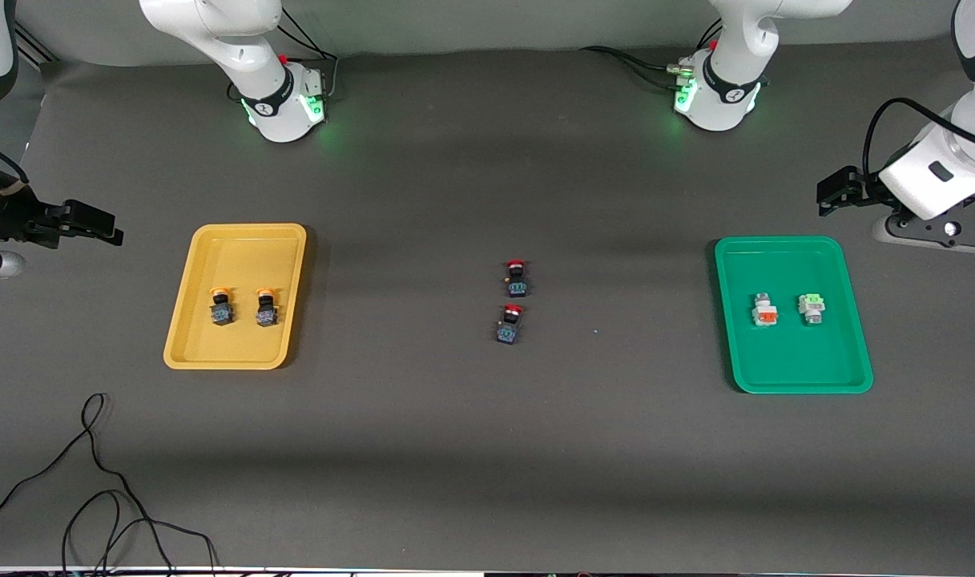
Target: Place green and yellow buttons in trays
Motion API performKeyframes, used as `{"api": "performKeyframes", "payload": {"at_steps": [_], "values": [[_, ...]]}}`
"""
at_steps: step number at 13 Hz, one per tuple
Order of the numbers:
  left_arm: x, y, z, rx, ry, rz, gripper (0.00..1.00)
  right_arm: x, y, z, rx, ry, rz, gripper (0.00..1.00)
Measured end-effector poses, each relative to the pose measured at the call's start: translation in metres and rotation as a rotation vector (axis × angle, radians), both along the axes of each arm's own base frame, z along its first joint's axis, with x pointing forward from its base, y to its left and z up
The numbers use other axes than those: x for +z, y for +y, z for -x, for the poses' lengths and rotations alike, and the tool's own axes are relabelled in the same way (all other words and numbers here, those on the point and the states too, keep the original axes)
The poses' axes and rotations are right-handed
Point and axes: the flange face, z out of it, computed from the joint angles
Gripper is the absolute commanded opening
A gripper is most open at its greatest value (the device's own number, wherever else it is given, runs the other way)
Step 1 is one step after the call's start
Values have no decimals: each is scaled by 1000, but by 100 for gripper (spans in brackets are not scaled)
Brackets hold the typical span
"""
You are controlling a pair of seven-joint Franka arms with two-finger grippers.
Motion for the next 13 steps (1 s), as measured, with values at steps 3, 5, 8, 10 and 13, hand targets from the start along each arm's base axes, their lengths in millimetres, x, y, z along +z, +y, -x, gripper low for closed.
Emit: {"api": "performKeyframes", "payload": {"at_steps": [3,5,8,10,13], "values": [[9,-3,-16,1,20,-8,100,1,0,0,-6,-2,1,100],[7,-1,-22,5,26,-11,100,1,0,0,-12,-2,1,100],[6,0,-22,3,30,-9,100,1,0,-1,-13,-2,2,100],[5,-1,-22,0,31,-9,100,1,0,-1,-14,-3,2,100],[4,5,-23,6,35,-8,100,1,0,-1,-14,-5,2,100]]}}
